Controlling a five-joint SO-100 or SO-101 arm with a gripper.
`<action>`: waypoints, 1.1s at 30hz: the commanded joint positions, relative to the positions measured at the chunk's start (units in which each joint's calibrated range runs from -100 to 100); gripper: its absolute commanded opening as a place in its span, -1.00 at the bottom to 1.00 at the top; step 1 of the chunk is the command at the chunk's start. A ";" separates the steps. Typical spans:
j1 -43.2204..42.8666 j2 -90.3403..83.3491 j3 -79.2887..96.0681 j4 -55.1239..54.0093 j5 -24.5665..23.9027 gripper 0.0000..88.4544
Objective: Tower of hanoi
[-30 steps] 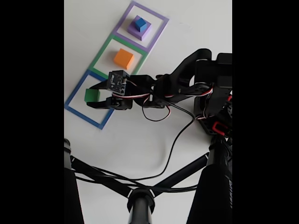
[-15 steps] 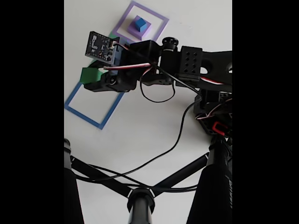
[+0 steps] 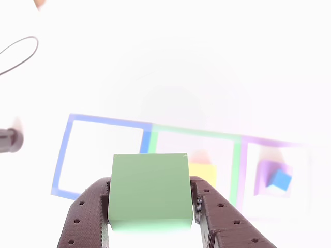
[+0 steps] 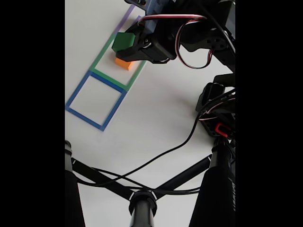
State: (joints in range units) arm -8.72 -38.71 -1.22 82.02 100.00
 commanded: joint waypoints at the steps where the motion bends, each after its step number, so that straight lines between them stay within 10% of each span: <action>1: 3.45 -3.08 -2.69 2.27 0.00 -0.78; 14: 13.03 -9.94 11.95 -3.80 0.00 -0.79; 33: 13.90 -9.62 73.13 -72.79 0.00 -0.79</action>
State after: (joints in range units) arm 7.16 -50.70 67.28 21.91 100.00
